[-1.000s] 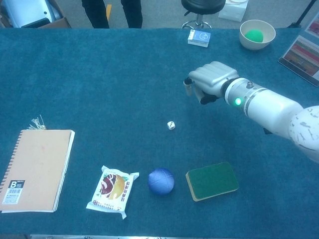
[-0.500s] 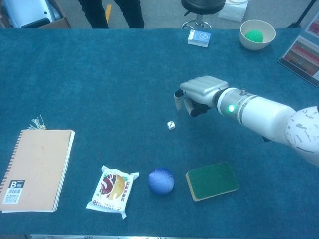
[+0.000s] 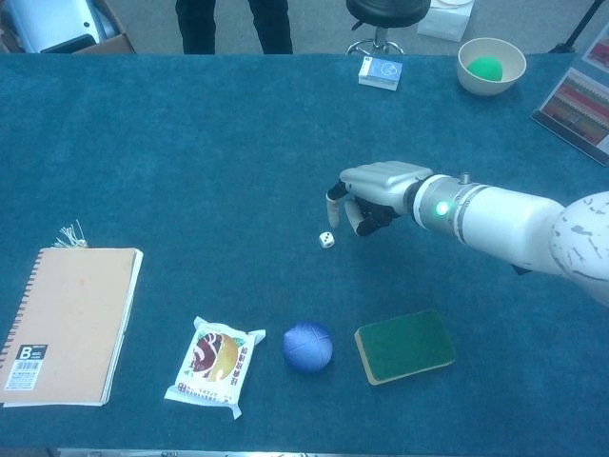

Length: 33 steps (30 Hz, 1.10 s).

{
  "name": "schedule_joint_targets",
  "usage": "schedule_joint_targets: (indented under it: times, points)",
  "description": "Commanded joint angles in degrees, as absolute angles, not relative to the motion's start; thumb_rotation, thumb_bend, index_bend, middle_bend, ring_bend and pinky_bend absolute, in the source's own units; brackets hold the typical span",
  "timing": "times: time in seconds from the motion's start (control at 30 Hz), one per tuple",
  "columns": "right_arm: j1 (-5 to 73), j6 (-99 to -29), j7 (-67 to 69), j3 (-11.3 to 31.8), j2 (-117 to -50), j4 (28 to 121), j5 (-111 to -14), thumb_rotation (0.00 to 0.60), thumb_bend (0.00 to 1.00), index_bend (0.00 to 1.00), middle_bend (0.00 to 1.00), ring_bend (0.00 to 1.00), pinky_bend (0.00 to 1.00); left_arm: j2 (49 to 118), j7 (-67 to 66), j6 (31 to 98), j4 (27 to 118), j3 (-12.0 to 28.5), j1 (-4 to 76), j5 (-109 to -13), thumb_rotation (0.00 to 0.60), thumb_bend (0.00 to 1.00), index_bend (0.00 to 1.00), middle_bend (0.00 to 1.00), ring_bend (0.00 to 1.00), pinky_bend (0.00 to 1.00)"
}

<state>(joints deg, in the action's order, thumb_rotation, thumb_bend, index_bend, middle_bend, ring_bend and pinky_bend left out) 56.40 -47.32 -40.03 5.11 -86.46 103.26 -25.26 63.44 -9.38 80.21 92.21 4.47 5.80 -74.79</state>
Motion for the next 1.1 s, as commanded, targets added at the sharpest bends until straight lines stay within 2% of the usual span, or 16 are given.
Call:
schedule_joint_targets:
  times: [0.03, 0.63, 1.1]
  points:
    - [57.17, -47.50, -39.71, 4.17, -86.31, 103.11, -25.05, 0.600, 1.00, 0.41, 1.00, 1.00, 1.00, 63.42, -9.37, 80.23, 92.25, 4.45, 5.79, -74.80, 0.600, 0.38, 0.44, 0.33, 0.10, 0.15]
    - [59.25, -47.43, -35.85, 1.00, -86.75, 101.18, -24.15, 0.600, 1.00, 0.41, 1.00, 1.00, 1.00, 63.31, -9.36, 80.24, 92.41, 4.48, 5.76, -74.64, 0.600, 0.38, 0.44, 0.34, 0.10, 0.15]
    - [59.16, -45.43, -31.27, 0.55, -88.26, 98.53, -27.11, 0.600, 1.00, 0.41, 1.00, 1.00, 1.00, 63.04, -9.03, 80.33, 92.70, 4.55, 5.69, -74.54, 0.600, 0.38, 0.44, 0.34, 0.10, 0.15]
